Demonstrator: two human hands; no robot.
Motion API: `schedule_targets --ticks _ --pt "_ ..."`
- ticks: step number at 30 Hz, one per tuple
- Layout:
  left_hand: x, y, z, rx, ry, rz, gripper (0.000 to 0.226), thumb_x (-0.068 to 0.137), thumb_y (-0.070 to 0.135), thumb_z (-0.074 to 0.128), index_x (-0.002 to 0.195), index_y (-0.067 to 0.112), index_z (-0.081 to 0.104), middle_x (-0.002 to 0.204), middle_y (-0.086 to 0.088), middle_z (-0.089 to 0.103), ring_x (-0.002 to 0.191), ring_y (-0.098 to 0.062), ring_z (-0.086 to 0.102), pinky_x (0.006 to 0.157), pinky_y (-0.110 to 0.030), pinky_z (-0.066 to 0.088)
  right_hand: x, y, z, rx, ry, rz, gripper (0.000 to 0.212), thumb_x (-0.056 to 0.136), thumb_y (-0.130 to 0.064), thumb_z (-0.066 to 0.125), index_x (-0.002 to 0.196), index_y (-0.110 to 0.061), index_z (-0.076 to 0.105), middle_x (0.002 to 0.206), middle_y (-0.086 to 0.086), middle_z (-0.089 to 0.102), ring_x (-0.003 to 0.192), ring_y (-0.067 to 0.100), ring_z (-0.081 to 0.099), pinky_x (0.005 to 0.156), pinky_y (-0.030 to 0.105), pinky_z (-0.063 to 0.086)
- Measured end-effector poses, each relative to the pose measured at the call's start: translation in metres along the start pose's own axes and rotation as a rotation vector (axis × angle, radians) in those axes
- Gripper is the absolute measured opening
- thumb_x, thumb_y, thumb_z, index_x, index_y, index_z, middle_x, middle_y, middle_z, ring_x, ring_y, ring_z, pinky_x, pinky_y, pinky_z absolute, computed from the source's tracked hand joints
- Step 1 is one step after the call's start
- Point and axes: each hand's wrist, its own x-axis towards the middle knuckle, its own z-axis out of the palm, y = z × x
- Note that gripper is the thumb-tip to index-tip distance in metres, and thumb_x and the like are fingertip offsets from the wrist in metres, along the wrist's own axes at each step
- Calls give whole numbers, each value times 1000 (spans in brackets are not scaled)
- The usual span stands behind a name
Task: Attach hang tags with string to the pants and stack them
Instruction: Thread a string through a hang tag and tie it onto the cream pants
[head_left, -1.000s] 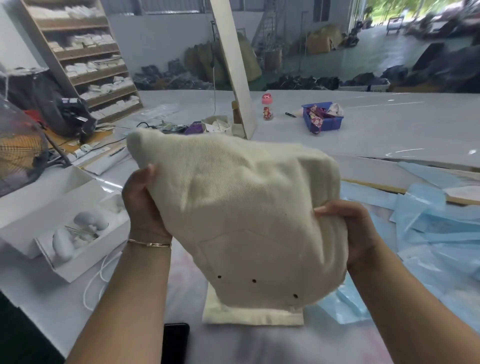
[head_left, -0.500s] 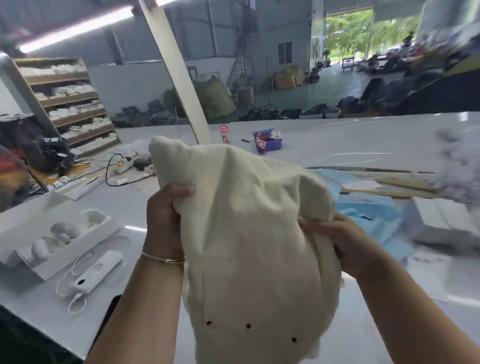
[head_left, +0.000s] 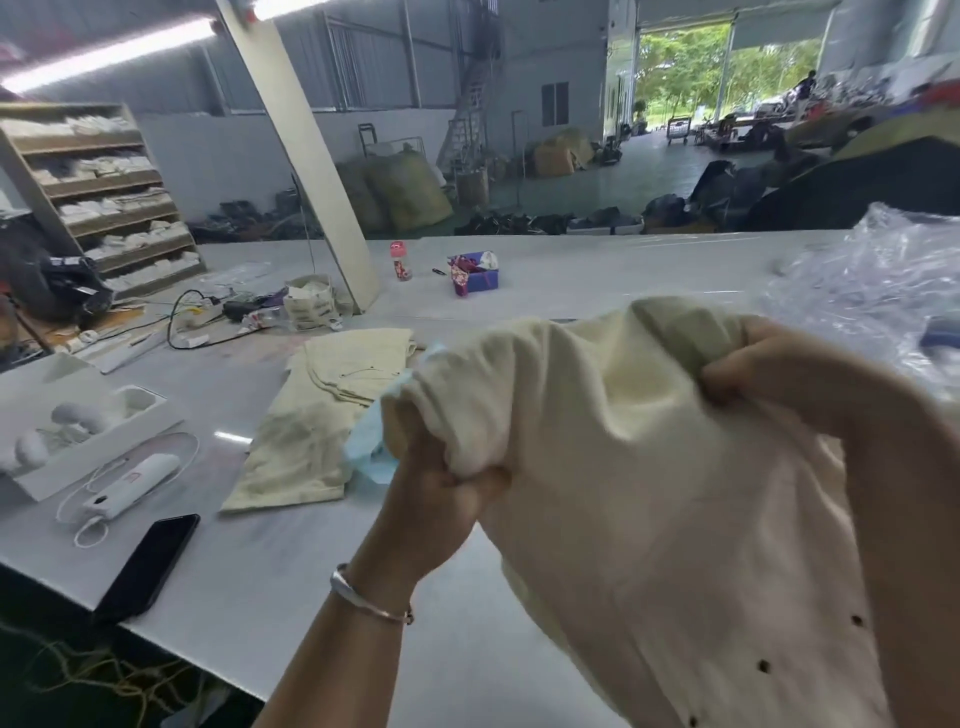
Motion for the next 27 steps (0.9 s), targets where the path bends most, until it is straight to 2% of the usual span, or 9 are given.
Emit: schedule_targets --ticks 2,4,7,10,12,16,21,24,27 --pt "-17 -25 -5 214 43 154 56 66 -4 76 112 22 56 110 11 60 102 11 56 85 -9 41 23 14 15 -91 -41 -23 23 49 -7 58 71 -11 61 68 9 55 66 22 56 60 31 44" --pt "-39 -62 -13 327 55 126 57 65 0 72 109 32 54 113 7 57 113 -7 52 96 -19 40 47 46 43 -455 7 -24 12 67 -16 65 76 -17 57 77 4 58 83 25 60 67 34 41" --pt "-80 -117 -21 121 67 -344 49 65 1 74 106 23 59 106 0 60 106 -25 58 82 -17 48 52 111 91 -955 68 87 42 88 -37 56 129 -27 51 130 3 54 124 27 47 95 41 41" --pt "-108 -166 -33 104 175 -783 12 77 12 75 82 8 64 92 -10 65 89 -27 62 72 -31 50 15 179 133 -1053 -109 235 56 88 -42 53 139 -24 37 140 4 38 131 27 33 102 47 34" --pt "-113 -189 -42 362 335 -927 28 76 28 76 71 6 60 88 -17 64 88 -32 57 78 -39 47 -20 215 161 -1090 -171 346 65 88 -57 48 142 -25 30 148 9 26 137 32 23 105 54 26" --pt "-92 -184 -42 696 609 -637 30 69 11 78 90 8 57 105 -23 56 104 -37 47 83 -47 45 -68 244 199 -979 -116 424 73 93 -66 23 153 -30 1 161 7 -13 147 30 -11 111 61 -6" --pt "-67 -175 11 736 -145 -268 18 72 18 77 86 22 67 93 7 64 97 -20 54 85 -32 45 -82 245 175 -1003 84 508 78 90 -69 26 152 -32 -3 160 6 -15 147 27 -12 114 54 -5" --pt "-75 -172 52 469 -709 -380 31 68 40 81 94 29 69 88 16 54 85 -5 52 78 -10 40 -93 243 134 -904 241 702 92 81 -76 40 149 -25 2 153 15 12 139 31 21 107 47 30" --pt "-92 -180 84 583 -853 -285 62 54 64 74 109 38 60 99 13 45 96 -3 48 87 -14 38 -108 240 104 -650 278 847 95 76 -69 59 140 -11 18 134 12 43 121 31 49 89 40 45"
